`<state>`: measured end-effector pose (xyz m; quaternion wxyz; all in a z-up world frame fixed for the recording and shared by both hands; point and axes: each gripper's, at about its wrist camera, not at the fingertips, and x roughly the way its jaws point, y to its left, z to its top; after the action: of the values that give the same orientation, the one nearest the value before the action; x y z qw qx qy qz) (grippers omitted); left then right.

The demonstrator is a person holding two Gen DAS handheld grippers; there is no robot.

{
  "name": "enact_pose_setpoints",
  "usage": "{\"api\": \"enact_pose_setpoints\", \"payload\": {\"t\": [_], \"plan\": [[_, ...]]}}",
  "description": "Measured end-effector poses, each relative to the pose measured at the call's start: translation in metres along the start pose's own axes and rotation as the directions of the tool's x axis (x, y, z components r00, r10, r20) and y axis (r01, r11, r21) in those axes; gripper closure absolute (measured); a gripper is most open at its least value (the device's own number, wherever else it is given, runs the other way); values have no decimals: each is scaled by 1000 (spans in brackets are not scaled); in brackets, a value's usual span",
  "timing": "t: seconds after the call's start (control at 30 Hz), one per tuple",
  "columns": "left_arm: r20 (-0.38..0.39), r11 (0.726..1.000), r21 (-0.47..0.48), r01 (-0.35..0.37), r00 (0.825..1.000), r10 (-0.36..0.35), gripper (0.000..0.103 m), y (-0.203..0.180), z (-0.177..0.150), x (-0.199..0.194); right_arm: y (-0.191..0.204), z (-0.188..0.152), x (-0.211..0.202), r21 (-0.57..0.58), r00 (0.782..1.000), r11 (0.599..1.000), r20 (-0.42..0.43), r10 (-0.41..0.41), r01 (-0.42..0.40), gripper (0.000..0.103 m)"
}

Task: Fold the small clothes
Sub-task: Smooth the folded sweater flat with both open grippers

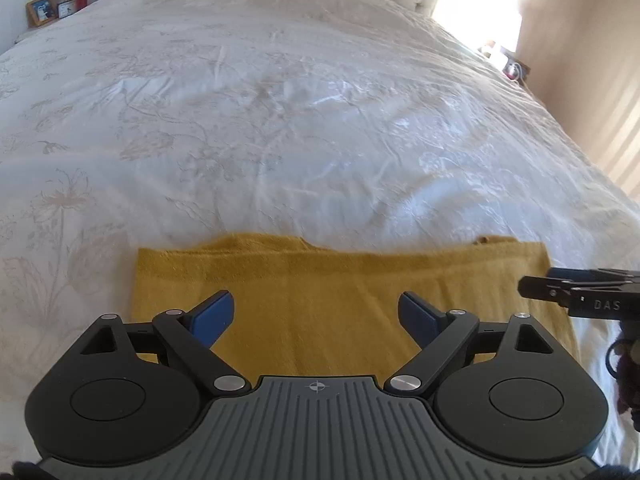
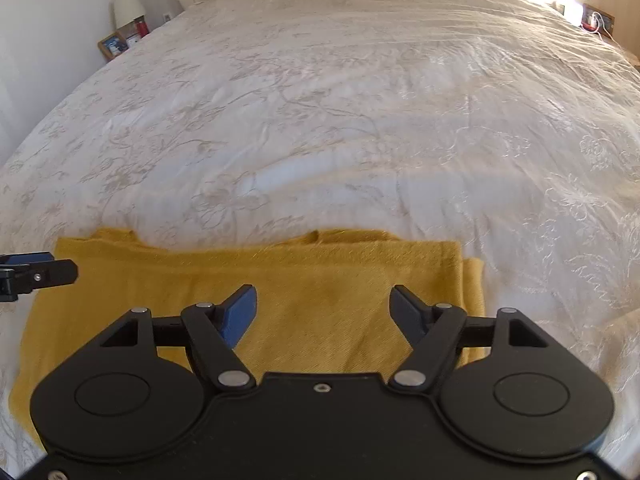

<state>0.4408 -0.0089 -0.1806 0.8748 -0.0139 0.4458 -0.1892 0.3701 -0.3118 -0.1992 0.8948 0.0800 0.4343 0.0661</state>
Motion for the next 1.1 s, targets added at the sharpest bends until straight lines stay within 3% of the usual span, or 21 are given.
{"api": "enact_pose_setpoints", "payload": {"t": [0.1,0.23,0.4,0.47,0.63,0.77,1.0,1.1], "plan": [[-54,1000,22,20,998,-18,13,-10,-15,8,14,-11,4,-28,998,999,-42,43,-44,27],[-144,999,46,11,990,-4,13,-14,-39,17,17,-31,11,-38,992,999,-124,27,-32,26],[-173,978,207,6,984,30,8,-19,-77,-4,2,-62,-7,-64,987,998,-156,-29,19,20],[-194,973,231,7,980,39,8,-16,-90,-10,-6,-75,-17,-53,984,998,-171,-43,35,19],[-210,989,148,-25,976,56,8,-2,-107,-26,-15,-93,-35,-8,980,997,-183,-76,75,17],[-222,996,71,-53,973,68,7,3,-115,-32,-17,-110,-38,-11,973,994,-204,-110,110,8],[-242,998,41,-45,969,53,0,6,-118,-26,-27,-119,-53,122,968,980,-215,-129,158,4],[-266,997,52,-50,962,62,0,4,-116,-22,-35,-126,-62,219,977,968,-199,-76,120,5]]}}
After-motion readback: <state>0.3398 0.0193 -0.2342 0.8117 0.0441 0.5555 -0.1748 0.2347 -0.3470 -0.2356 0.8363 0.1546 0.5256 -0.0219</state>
